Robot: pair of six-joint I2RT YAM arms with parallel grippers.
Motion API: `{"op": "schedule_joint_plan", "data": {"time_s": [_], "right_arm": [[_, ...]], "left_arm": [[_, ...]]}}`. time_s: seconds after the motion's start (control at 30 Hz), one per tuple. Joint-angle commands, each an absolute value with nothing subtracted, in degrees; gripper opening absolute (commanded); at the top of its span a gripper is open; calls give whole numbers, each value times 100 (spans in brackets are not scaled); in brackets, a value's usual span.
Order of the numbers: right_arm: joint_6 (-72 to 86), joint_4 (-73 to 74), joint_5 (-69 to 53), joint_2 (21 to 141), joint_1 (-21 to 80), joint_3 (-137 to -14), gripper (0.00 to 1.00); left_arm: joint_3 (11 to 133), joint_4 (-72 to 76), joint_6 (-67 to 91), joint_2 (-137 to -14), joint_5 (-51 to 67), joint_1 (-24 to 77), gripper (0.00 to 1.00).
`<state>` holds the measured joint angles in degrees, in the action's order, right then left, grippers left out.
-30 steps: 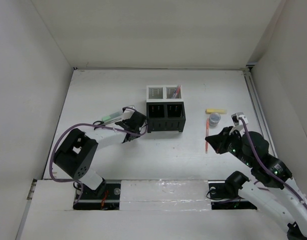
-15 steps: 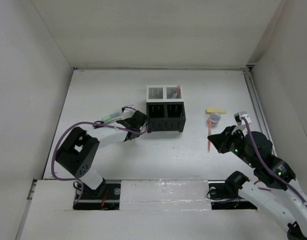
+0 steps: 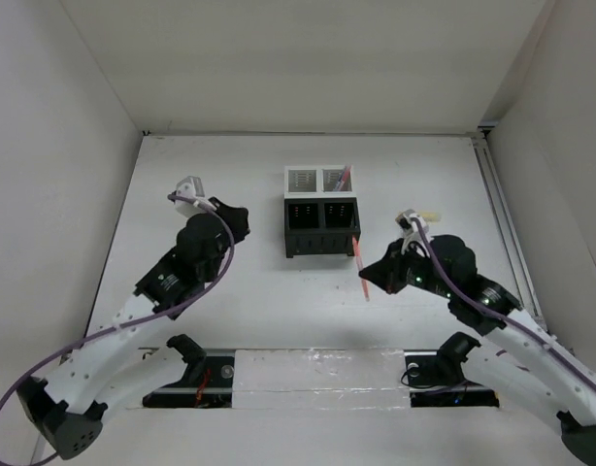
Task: Sort the stationery into containers
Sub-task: Close the pen cap on the pen.
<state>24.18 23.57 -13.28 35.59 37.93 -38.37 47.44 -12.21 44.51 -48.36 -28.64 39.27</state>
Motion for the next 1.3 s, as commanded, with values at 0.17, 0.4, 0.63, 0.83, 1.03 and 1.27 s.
{"op": "schedule_joint_plan", "data": {"time_s": [0.17,0.4,0.63,0.83,1.03,1.27], "right_arm": [[2953,-305,-2232,5008,4700,-3963,0],[3023,-1369,-2741,6169,4816,-4438,0],[3023,-1546,-2873,6573,4869,-4843,0],[3094,-1845,-2988,6768,4983,-4948,0],[3094,-1846,-2927,6829,5036,-5062,0],[3146,-1898,-2796,6777,5036,-5063,0]], "left_arm": [[4228,1193,3270,-4070,-1039,3929,0],[3920,2197,3015,-3964,-10,3929,0],[3683,2460,2962,-3841,264,3929,0],[3621,2637,2909,-3788,475,3929,0],[3498,2777,2909,-3779,475,3929,0],[3446,2777,2909,-3779,422,3929,0]]}}
